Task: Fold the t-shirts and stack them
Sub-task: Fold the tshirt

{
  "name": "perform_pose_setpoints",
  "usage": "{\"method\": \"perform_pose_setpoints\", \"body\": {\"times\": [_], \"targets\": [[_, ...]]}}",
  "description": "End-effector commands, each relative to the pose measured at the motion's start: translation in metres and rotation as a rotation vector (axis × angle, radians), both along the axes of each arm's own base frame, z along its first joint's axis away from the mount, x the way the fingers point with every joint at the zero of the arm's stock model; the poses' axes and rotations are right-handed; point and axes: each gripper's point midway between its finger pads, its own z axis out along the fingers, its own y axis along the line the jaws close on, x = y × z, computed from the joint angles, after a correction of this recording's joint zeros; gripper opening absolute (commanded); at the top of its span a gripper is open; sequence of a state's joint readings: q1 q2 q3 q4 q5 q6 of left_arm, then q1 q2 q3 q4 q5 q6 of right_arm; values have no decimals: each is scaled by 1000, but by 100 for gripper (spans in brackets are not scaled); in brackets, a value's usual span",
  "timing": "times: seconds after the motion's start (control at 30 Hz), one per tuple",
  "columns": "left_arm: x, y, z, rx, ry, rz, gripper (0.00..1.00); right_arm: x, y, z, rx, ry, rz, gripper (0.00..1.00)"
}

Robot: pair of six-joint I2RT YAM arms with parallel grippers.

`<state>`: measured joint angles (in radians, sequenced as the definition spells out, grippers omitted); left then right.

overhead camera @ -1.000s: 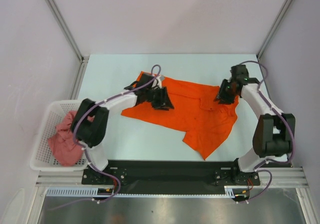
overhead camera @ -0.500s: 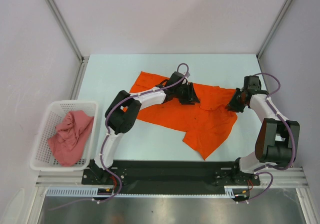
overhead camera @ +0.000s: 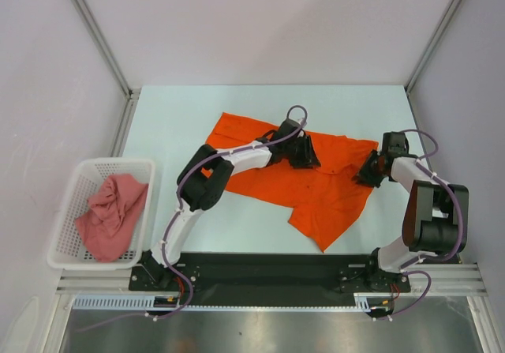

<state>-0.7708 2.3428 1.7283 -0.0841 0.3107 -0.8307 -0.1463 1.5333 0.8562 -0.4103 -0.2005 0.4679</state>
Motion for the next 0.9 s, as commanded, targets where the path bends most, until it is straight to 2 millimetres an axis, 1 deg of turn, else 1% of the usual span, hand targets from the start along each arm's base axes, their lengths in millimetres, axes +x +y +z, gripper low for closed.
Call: {"method": "perform_pose_setpoints", "body": {"times": [0.0,0.2,0.43,0.6,0.87], "targets": [[6,-16,17,-34,-42,4,42,14,-2,0,6,-50,-24,27],[2,-21,13,-32,-33,-6,40,21,-3,-8,11,-60,-36,28],[0,-22,5,-22,-11,-10,35,30,-4,-10,13,-73,-51,30],[0,-23,3,-15,-8,-18,29,32,-6,-12,10,-68,-58,33],[2,-24,7,-10,-14,-28,18,39,-6,-13,15,-86,-74,34]]}}
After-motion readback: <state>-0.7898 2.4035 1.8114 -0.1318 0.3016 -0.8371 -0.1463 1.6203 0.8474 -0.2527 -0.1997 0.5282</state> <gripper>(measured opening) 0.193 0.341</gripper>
